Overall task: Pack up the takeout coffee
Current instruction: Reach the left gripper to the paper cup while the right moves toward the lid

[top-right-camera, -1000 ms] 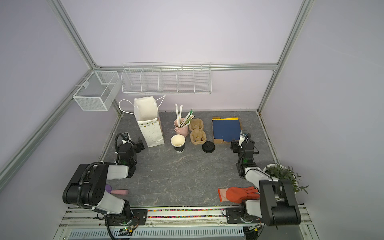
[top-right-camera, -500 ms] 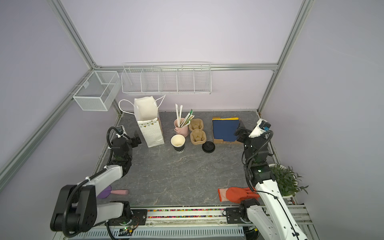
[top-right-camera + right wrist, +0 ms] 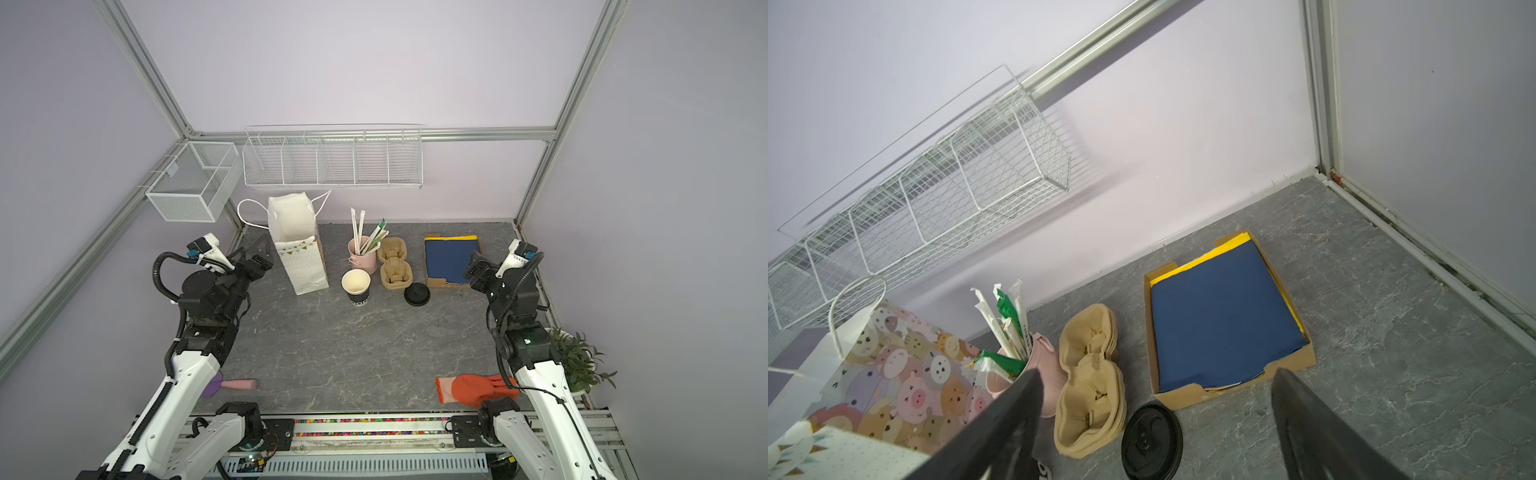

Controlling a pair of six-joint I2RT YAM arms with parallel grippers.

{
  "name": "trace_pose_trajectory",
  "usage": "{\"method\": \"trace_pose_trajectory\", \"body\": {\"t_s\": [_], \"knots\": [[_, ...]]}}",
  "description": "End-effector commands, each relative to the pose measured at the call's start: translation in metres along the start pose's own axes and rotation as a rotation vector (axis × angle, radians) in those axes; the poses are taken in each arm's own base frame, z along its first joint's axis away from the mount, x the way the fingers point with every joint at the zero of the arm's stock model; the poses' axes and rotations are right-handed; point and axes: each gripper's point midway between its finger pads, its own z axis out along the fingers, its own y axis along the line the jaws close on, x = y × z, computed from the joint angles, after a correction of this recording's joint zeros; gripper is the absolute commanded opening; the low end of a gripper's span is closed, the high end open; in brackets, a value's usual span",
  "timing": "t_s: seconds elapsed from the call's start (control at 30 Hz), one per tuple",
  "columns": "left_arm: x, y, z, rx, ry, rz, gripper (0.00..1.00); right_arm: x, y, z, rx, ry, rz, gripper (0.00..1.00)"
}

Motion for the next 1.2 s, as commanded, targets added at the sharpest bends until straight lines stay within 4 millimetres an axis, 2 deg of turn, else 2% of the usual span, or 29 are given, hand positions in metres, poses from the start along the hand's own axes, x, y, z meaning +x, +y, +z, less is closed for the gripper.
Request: {"method": "trace_pose_trajectory", "body": {"t_s": [0.0, 0.07, 0.13, 0.27, 0.43, 0.57, 0.73, 0.83, 0.9, 0.93, 1.17], "knots": [[0.017, -0.017, -0.004, 0.066, 0.135, -0.163, 0.99, -0.005, 0.015, -0.011, -0.052, 0.051, -0.002, 0.88], [0.026, -0.017, -0.004, 0.029, 0.22, -0.164, 0.99, -0.002, 0.019, -0.014, -0.075, 0.073, -0.009, 0.88], [0.036, -0.013, -0.008, -0.022, 0.273, -0.152, 0.93, 0.001, 0.021, -0.017, -0.084, 0.096, -0.016, 0.88], [0.051, -0.008, -0.029, -0.153, 0.294, -0.056, 0.94, 0.011, 0.018, -0.02, -0.075, 0.144, -0.048, 0.88], [0.092, -0.006, -0.044, -0.274, 0.45, 0.019, 0.95, 0.03, 0.014, -0.016, -0.076, 0.194, -0.065, 0.88], [0.118, -0.006, -0.047, -0.34, 0.513, 0.054, 0.95, 0.047, 0.014, -0.009, -0.095, 0.237, -0.086, 0.88], [0.151, -0.014, -0.035, -0.4, 0.596, 0.144, 0.92, 0.058, 0.014, 0.0, -0.101, 0.28, -0.1, 0.88], [0.171, -0.013, -0.023, -0.441, 0.642, 0.177, 0.91, 0.068, 0.025, 0.001, -0.141, 0.315, -0.117, 0.88], [0.181, -0.012, -0.015, -0.46, 0.66, 0.184, 0.89, 0.069, 0.029, 0.001, -0.158, 0.318, -0.122, 0.88], [0.184, -0.013, -0.011, -0.467, 0.665, 0.189, 0.88, 0.082, 0.023, 0.003, -0.151, 0.344, -0.125, 0.88], [0.211, -0.02, 0.023, -0.501, 0.719, 0.211, 0.8, 0.087, 0.032, 0.002, -0.201, 0.357, -0.131, 0.88]]}}
